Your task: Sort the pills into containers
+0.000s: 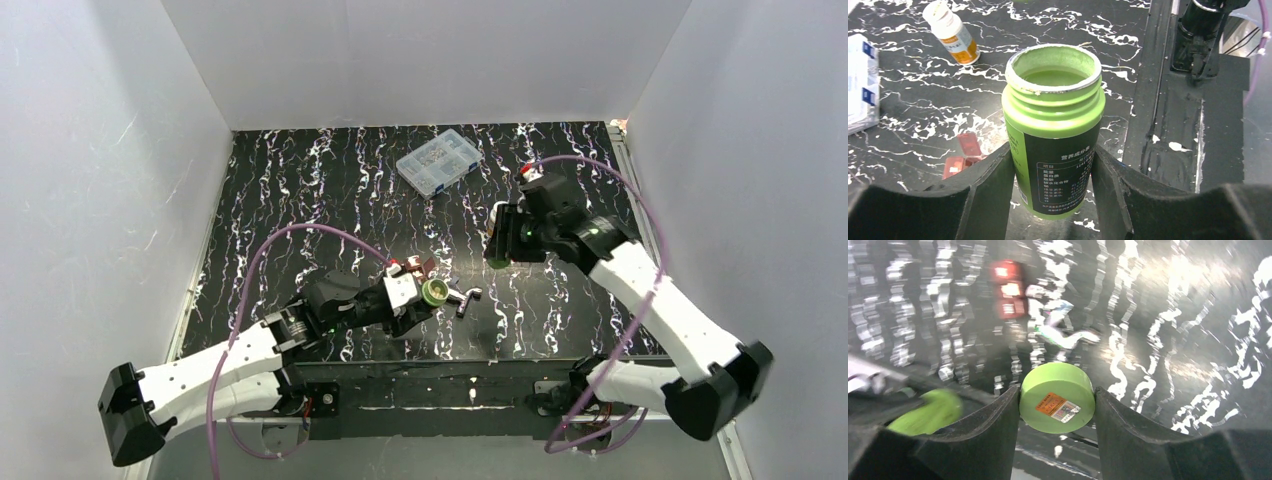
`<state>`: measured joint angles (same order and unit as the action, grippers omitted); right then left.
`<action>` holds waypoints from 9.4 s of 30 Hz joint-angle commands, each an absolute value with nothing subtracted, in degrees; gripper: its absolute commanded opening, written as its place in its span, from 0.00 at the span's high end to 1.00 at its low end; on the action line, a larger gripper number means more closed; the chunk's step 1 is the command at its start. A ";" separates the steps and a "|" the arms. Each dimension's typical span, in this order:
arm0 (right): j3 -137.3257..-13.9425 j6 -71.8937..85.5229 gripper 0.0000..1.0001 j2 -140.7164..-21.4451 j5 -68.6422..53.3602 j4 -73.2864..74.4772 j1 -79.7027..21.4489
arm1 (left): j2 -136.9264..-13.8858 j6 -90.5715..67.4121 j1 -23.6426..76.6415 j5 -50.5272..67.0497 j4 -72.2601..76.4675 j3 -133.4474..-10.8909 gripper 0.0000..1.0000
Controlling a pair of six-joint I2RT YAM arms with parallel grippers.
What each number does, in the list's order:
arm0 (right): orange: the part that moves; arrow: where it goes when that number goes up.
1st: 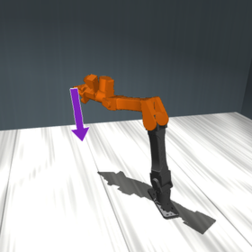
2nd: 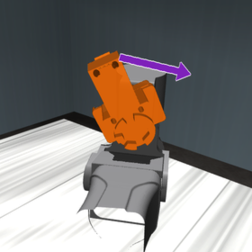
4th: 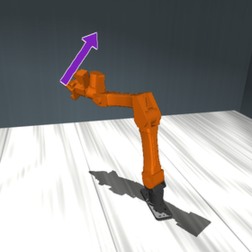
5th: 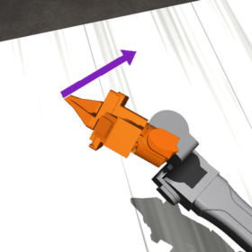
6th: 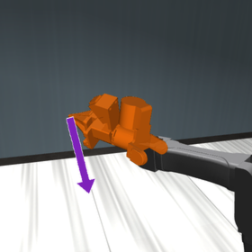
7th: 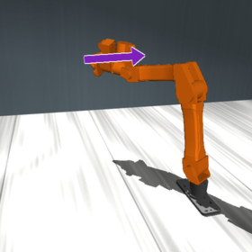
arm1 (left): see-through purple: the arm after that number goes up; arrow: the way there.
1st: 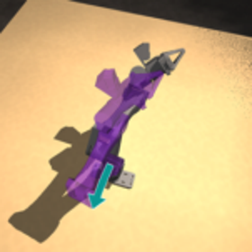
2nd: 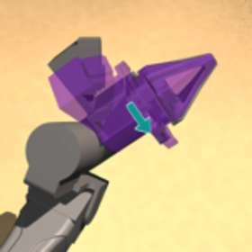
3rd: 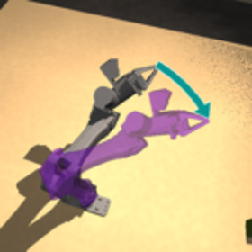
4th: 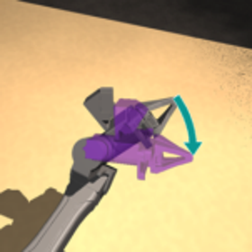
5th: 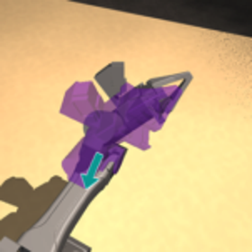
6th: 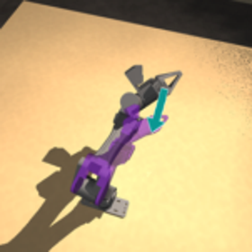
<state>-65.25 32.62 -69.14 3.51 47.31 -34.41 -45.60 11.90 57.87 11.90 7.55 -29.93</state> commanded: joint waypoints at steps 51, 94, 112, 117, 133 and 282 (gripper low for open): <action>-88.48 13.51 0.74 -73.53 -11.27 58.16 -61.08 | -55.04 7.03 50.68 43.59 3.43 -41.68 1.00; -98.79 44.69 0.12 -84.93 -2.79 62.78 -61.08 | -44.41 13.10 56.38 10.77 14.86 -32.73 1.00; -98.38 33.71 0.02 -76.54 2.58 59.65 -61.00 | -44.58 6.74 56.38 19.65 13.98 -31.84 1.00; -93.01 23.70 0.02 -69.50 -4.89 54.05 -61.00 | -44.18 4.94 56.27 22.43 13.36 -31.83 1.00; -84.62 9.76 0.08 -64.61 -16.44 50.86 -61.84 | -45.68 0.79 54.85 37.00 9.14 -35.13 1.00; -81.05 17.62 0.59 -65.91 -10.80 45.17 -68.25 | -47.48 -3.75 54.11 43.35 6.25 -39.44 1.00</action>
<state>-82.65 14.72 -66.83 -11.62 49.67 -68.01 -50.04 -3.64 54.19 45.58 -0.10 -39.22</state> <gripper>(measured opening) 0.588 0.507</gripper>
